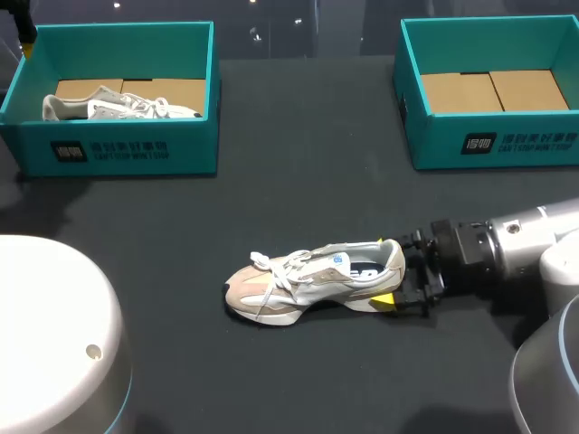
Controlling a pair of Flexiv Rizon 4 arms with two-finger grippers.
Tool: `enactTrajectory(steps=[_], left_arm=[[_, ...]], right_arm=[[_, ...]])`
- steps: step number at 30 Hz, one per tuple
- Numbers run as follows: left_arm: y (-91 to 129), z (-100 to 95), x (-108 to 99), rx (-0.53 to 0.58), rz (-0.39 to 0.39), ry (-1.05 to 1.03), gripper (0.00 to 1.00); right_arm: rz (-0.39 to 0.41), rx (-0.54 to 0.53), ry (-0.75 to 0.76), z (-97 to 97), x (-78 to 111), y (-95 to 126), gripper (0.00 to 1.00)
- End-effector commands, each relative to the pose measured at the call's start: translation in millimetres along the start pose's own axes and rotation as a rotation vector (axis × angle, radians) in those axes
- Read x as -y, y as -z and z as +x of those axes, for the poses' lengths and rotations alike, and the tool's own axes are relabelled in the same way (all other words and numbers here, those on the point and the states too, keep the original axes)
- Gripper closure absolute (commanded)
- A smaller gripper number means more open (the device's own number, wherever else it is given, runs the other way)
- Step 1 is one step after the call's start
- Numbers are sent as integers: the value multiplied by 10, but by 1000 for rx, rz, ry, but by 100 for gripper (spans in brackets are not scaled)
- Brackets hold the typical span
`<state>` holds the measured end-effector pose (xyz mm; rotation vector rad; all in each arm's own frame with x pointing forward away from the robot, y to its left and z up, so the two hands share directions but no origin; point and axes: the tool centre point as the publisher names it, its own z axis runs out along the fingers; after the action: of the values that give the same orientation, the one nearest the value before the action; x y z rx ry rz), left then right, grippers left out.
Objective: Take the shoe out of the shoebox, open the shoe tongue, remove and reinsert the insole, then place the shoe into the shoebox
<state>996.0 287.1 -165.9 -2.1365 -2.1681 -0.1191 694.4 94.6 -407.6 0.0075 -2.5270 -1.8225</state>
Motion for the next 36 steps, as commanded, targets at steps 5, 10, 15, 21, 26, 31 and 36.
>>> enactTrajectory(steps=[5,10,15,21,26,31,36], left_arm=[[1,1,6,-1,-1,0,0],[1,1,6,-1,-1,0,0],[1,1,6,-1,-1,0,0],[1,1,6,-1,-1,0,0],[1,1,6,-1,-1,0,0],[1,1,6,-1,-1,0,0],[1,1,6,-1,-1,0,0]], right_arm=[[-3,1,5,-9,11,-51,0],[-4,-3,8,-26,13,-76,100],[1,4,11,-29,11,-71,100],[13,31,11,-21,4,2,100],[20,52,6,-13,21,42,100],[17,55,4,-8,32,42,100],[9,54,4,-2,27,55,100]])
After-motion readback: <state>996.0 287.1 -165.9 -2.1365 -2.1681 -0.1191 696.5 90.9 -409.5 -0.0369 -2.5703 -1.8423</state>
